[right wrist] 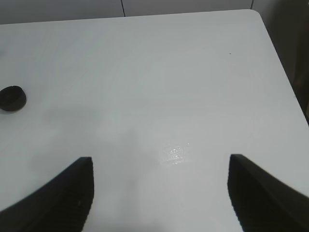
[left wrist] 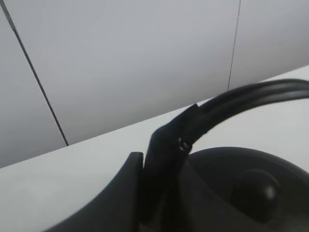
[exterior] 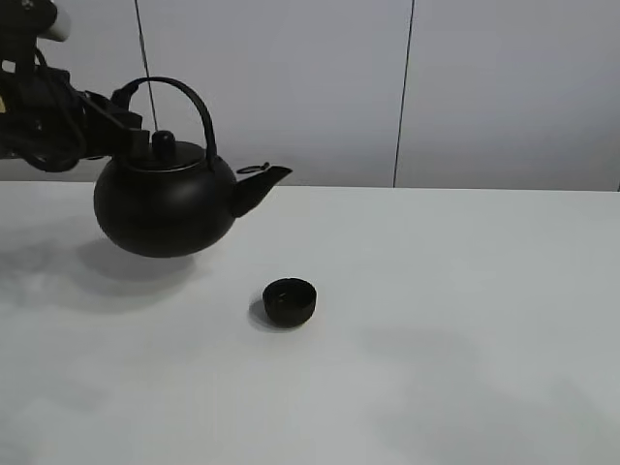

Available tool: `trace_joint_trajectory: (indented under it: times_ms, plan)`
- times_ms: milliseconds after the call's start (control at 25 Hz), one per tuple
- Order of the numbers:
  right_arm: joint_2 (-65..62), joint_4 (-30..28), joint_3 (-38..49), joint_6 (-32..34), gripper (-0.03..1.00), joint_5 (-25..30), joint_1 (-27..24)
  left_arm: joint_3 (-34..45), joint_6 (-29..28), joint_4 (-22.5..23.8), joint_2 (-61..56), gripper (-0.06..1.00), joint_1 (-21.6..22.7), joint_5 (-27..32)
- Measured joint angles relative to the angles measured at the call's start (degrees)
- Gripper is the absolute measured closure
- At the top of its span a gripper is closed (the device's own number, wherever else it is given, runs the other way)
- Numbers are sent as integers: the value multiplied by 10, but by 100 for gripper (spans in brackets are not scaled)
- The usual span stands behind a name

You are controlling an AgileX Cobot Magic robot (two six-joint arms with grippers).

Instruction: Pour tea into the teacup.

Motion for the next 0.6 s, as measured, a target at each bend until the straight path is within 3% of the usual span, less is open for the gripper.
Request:
trace_joint_trajectory:
  times_ms: [600]
  plan:
    - [0, 0, 0, 0, 44, 0, 0, 112, -1, -45, -5, 83, 62, -72]
